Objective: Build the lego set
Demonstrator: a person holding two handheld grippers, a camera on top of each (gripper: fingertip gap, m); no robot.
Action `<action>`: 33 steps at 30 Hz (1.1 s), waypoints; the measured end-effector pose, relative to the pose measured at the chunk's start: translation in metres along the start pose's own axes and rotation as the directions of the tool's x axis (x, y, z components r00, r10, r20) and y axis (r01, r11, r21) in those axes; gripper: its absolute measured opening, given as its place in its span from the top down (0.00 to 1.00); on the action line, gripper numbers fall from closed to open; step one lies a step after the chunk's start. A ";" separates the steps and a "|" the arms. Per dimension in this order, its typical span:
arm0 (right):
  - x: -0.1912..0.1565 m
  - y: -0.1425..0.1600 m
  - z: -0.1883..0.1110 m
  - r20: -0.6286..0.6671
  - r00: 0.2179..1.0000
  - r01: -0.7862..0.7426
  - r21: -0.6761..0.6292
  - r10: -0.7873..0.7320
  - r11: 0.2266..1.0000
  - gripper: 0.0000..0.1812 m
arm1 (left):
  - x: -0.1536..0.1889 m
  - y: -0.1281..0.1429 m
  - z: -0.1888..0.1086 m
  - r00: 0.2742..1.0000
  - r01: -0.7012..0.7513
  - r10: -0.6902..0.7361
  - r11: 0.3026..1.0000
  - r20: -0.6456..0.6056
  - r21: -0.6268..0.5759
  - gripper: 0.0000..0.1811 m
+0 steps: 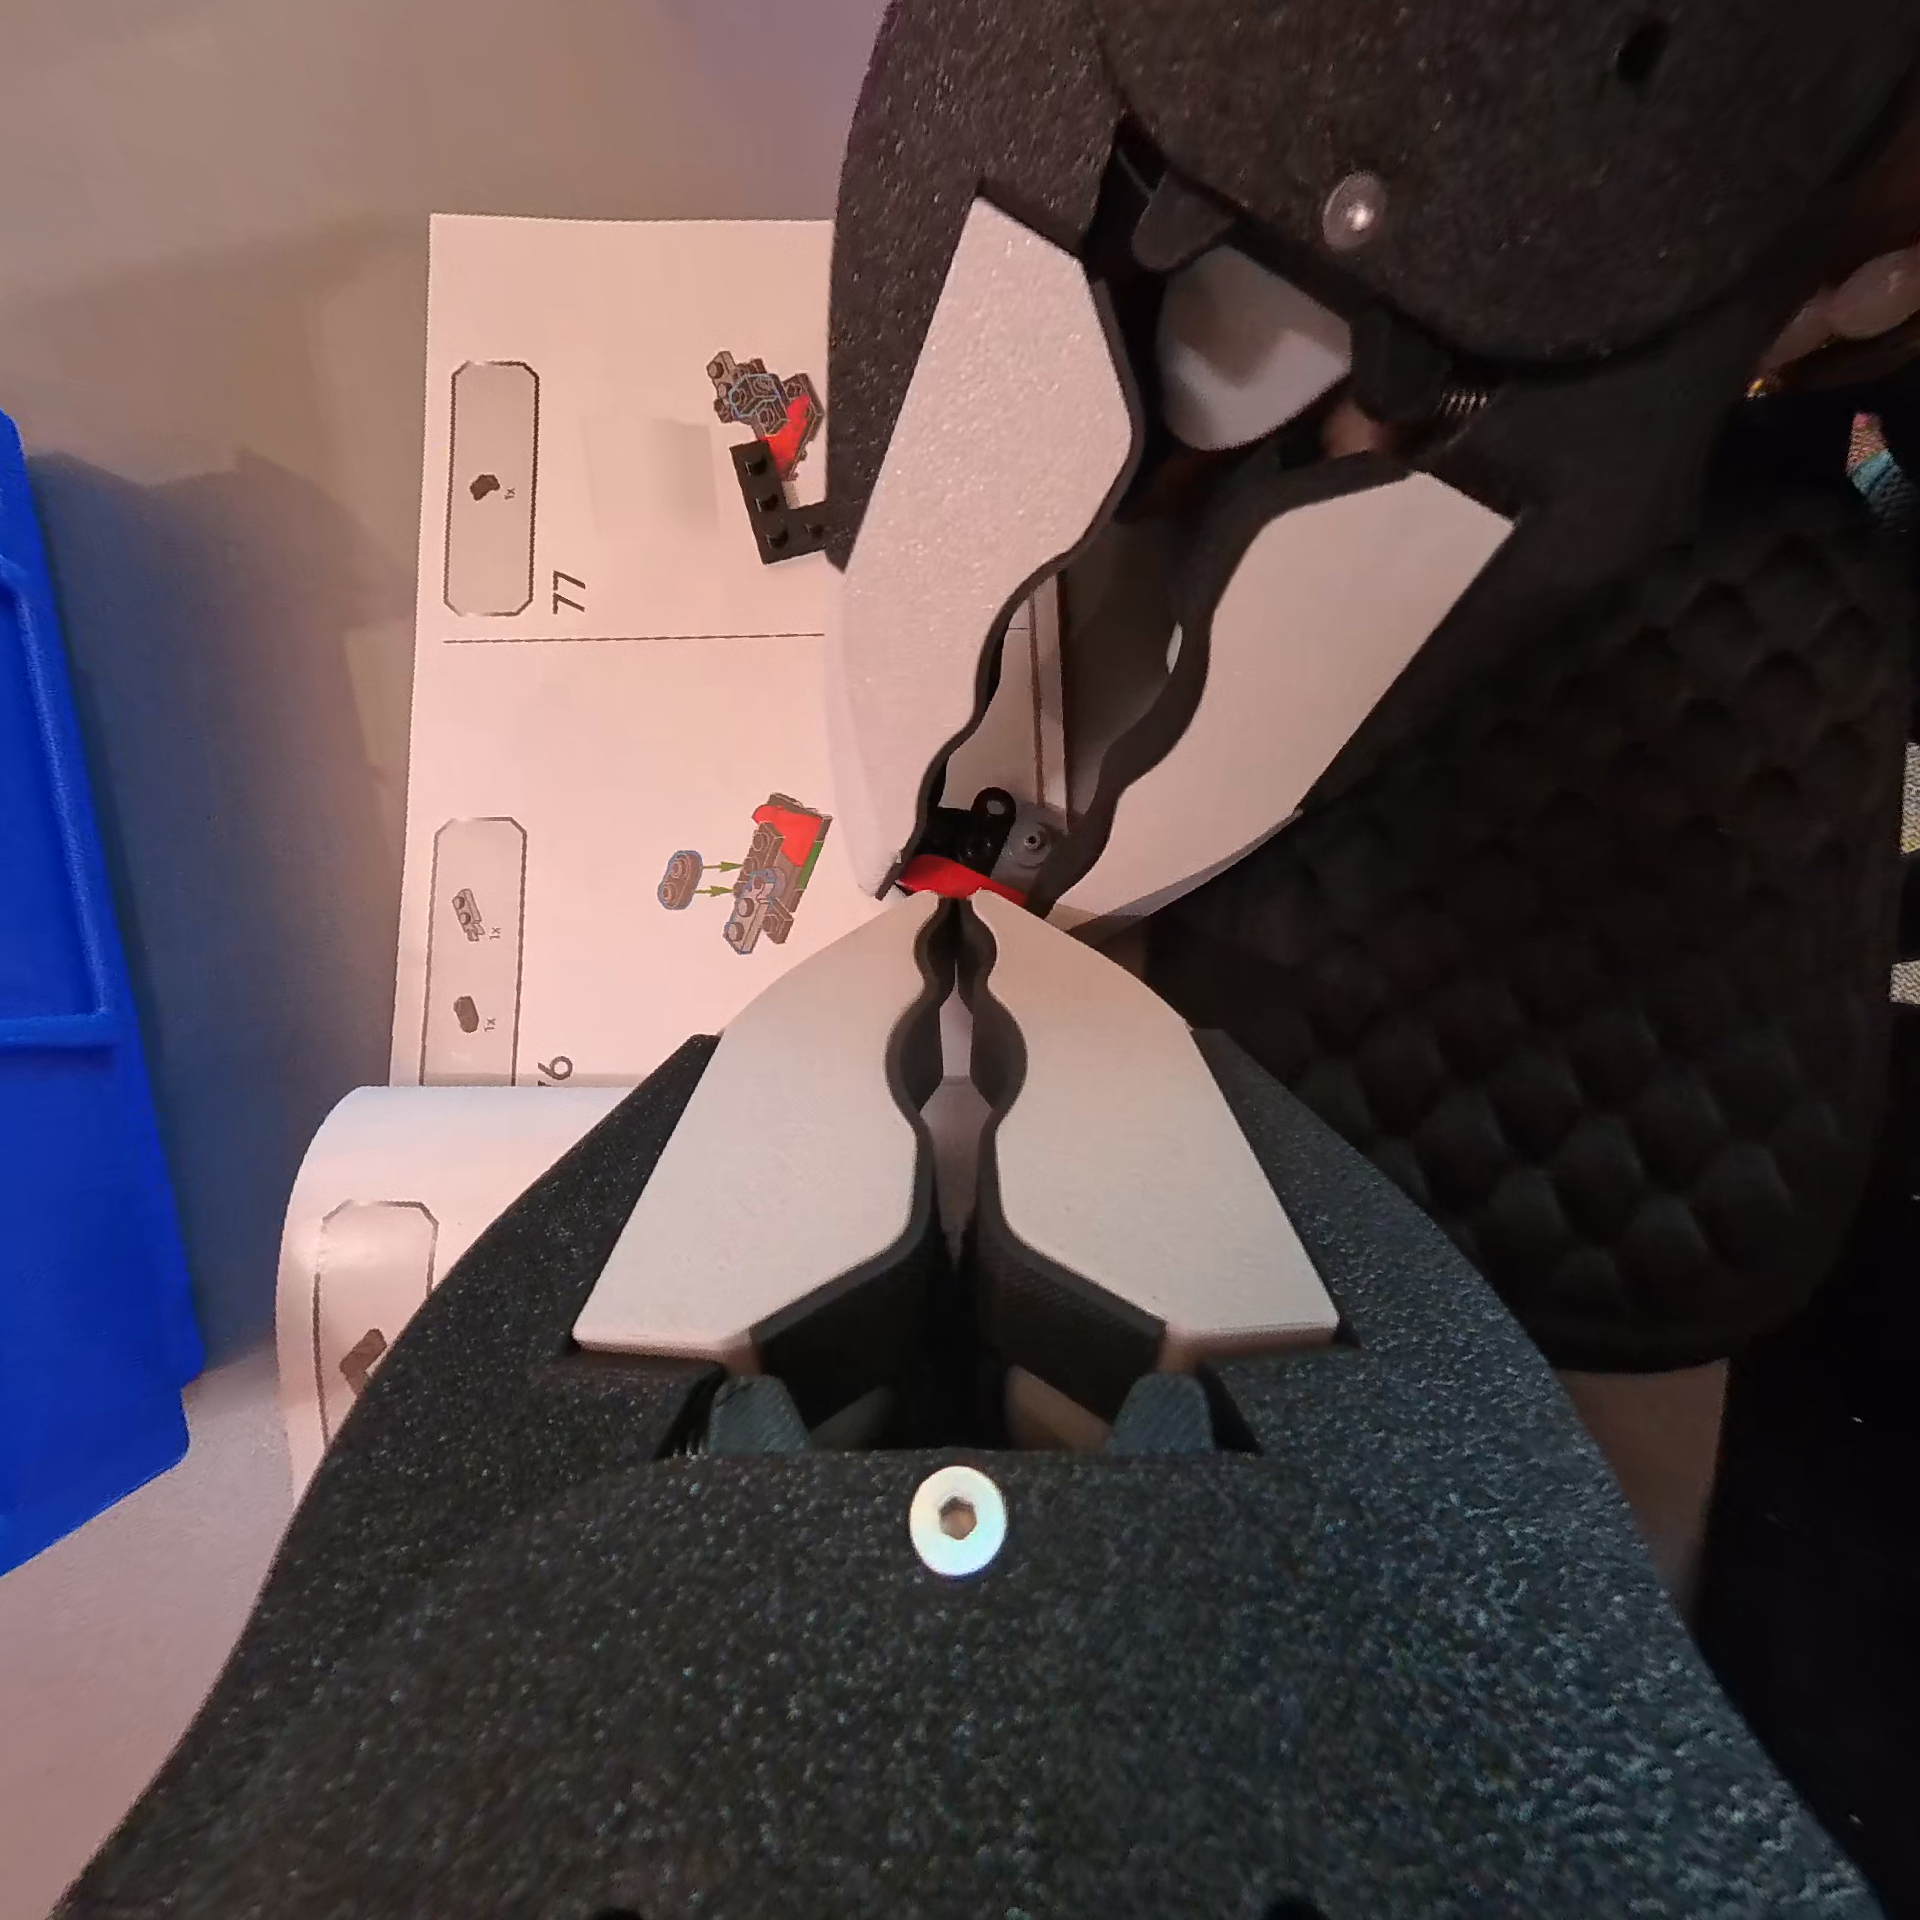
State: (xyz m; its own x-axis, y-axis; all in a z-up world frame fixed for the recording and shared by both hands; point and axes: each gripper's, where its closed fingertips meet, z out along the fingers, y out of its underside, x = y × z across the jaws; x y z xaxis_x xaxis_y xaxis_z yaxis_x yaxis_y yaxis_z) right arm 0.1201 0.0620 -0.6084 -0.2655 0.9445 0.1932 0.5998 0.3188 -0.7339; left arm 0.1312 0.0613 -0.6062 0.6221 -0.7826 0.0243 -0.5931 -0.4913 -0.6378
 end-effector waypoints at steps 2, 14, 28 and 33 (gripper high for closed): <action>0.000 0.000 0.000 -0.017 0.999 0.031 -0.010 -0.032 0.999 0.86 | 0.000 0.000 0.000 1.000 0.001 -0.001 1.000 -0.001 0.000 1.00; 0.001 -0.002 -0.002 -0.080 0.986 0.144 -0.037 -0.147 0.989 0.87 | 0.001 0.000 -0.001 1.000 0.004 -0.004 1.000 0.004 -0.015 1.00; 0.000 0.000 0.000 0.049 0.997 -0.059 0.034 0.058 0.998 0.86 | -0.001 -0.004 -0.002 0.998 -0.035 0.031 0.997 0.050 0.076 1.00; 0.000 0.000 0.001 0.101 0.987 -0.130 0.024 0.127 0.991 0.86 | 0.000 -0.004 -0.002 0.998 0.017 -0.011 0.995 -0.062 0.096 1.00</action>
State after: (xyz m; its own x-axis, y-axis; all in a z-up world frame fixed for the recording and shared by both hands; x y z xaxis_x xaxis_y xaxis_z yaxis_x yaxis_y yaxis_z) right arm 0.1193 0.0615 -0.6093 -0.2624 0.9645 0.0314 0.6106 0.1911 -0.7685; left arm 0.1328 0.0632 -0.6021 0.5957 -0.7993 0.0788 -0.5306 -0.4653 -0.7085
